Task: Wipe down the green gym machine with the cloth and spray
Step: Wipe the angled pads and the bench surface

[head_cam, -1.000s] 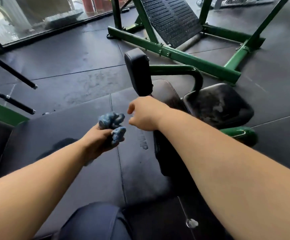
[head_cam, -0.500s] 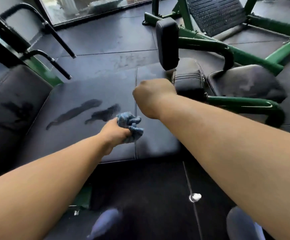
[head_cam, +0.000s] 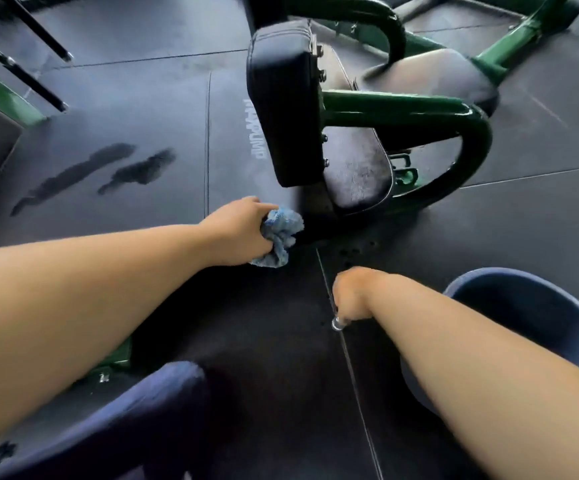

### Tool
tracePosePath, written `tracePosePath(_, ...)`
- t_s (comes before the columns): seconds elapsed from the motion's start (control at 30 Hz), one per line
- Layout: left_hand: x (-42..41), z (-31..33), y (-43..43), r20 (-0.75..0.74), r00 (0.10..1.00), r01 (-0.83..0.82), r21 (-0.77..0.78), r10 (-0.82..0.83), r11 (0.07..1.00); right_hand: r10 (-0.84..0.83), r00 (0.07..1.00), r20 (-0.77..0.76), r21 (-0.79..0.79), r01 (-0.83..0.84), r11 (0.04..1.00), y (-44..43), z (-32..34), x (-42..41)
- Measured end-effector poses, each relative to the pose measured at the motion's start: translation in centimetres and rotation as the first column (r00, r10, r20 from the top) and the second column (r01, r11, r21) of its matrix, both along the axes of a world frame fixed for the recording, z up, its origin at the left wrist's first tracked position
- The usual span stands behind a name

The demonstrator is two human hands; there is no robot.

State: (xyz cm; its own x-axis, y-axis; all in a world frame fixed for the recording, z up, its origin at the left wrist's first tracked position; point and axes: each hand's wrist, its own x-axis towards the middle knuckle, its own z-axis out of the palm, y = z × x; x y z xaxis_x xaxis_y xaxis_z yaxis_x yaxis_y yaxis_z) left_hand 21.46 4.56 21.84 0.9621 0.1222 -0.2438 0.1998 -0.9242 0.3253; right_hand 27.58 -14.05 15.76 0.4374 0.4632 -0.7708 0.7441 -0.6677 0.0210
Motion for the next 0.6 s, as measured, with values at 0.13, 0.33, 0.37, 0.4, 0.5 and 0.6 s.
tracePosePath(0.13,-1.1,-3.1,-1.0,0.308,0.95,0.022,0.12,-0.058,0.993,-0.233,0.969,-0.084,-0.001,0.234,0.972,-2.4,-5.6,-0.3)
tracePosePath(0.33,-2.6,-5.9,0.3,0.453,0.891,-0.005,0.093,-0.038,0.996,-0.381,0.923,-0.05,0.161,0.384,0.909,-2.1,-10.3,-2.5)
tracePosePath(0.37,-2.7,-6.1,0.5,0.463,0.886,-0.015,0.09,-0.029,0.996,-0.397,0.917,-0.018,0.206,0.392,0.896,-2.0,-10.7,-2.8)
tracePosePath(0.4,-2.8,-6.2,0.6,0.471,0.882,-0.025,0.091,-0.021,0.996,-0.422,0.907,-0.005,0.247,0.41,0.878,-1.9,-10.7,-3.1)
tracePosePath(0.5,-3.3,-6.2,1.0,0.459,0.888,-0.074,0.081,0.029,0.994,-0.53,0.847,-0.04,0.385,0.503,0.774,-1.4,-10.0,-2.9)
tracePosePath(0.6,-3.8,-5.1,1.5,0.412,0.906,-0.144,0.078,0.1,0.986,-0.627,0.693,-0.356,0.52,0.705,0.483,-0.5,-8.0,-2.7)
